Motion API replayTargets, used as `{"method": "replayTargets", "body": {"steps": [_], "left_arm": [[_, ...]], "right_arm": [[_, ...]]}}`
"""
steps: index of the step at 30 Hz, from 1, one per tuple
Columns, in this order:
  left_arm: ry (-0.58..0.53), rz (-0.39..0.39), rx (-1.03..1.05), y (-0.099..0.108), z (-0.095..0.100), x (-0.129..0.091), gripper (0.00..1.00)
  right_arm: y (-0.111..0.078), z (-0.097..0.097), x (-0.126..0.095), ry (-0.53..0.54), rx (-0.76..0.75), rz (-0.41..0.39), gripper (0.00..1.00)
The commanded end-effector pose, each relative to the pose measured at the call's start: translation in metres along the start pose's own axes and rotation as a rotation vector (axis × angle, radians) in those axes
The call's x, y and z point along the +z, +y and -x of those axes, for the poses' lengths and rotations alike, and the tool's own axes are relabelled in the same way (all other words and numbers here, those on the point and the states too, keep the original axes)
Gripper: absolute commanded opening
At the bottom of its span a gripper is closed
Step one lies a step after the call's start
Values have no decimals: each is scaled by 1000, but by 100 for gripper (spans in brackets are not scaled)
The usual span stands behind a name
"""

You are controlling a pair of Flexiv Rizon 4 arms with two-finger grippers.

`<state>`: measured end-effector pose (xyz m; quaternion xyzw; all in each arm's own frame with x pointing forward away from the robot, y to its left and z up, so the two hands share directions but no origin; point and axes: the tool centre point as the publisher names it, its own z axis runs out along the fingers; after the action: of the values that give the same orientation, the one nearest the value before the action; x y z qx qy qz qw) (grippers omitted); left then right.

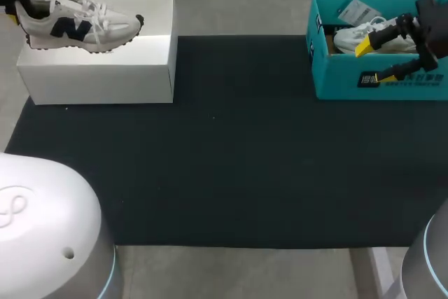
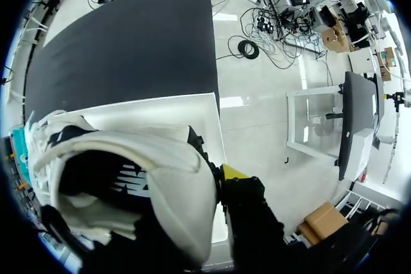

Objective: Take the shoe out of the shoebox, open the shoe tongue, remove and reinsert the insole, then place the shoe into the shoebox

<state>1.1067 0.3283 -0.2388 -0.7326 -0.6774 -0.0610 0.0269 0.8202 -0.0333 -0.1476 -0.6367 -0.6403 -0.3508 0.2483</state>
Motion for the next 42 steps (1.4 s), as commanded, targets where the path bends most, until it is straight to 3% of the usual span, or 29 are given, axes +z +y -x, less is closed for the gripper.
{"method": "replayTargets", "body": {"steps": [1,12,21,38,42], "left_arm": [[-15,-23,21,13,1,20,0],[-41,-1,43,-3,18,58,0],[1,8,26,-12,29,88,0],[15,-101,4,-24,45,134,0],[11,-83,19,-22,48,143,0]], "right_arm": [[0,0,1,-2,1,0,100],[0,0,1,-2,1,0,100],[0,0,1,-2,1,0,100],[0,0,1,-2,1,0,100],[0,0,1,-2,1,0,100]]}}
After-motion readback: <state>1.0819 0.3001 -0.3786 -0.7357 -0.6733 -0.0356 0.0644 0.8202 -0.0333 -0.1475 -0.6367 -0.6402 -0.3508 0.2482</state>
